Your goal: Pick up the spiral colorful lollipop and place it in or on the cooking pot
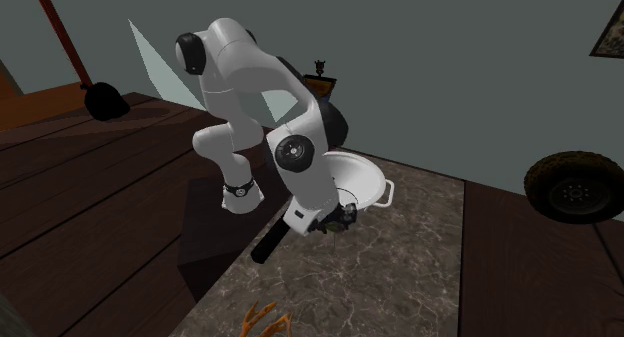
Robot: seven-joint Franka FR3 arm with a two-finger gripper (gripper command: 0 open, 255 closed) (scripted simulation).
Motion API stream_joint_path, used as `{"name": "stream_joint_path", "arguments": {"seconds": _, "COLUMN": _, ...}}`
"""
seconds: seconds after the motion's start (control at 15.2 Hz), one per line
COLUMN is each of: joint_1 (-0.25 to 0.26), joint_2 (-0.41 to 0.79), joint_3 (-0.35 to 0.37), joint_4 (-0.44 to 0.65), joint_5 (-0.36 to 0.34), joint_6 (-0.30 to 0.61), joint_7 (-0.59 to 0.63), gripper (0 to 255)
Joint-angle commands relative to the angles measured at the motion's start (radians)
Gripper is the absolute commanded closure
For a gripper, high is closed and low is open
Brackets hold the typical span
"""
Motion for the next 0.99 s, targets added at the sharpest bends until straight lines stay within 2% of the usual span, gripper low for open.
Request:
{"name": "stream_joint_path", "arguments": {"seconds": 0.0, "joint_1": -0.001, "joint_2": -0.01, "joint_3": -0.001, "joint_4": 0.015, "joint_5": -0.004, "joint_6": -0.024, "joint_7": 0.01, "gripper": 255}}
{"name": "stream_joint_path", "arguments": {"seconds": 0.92, "joint_1": -0.008, "joint_2": -0.063, "joint_3": -0.009, "joint_4": 0.141, "joint_5": -0.023, "joint_6": -0.193, "joint_7": 0.073, "gripper": 255}}
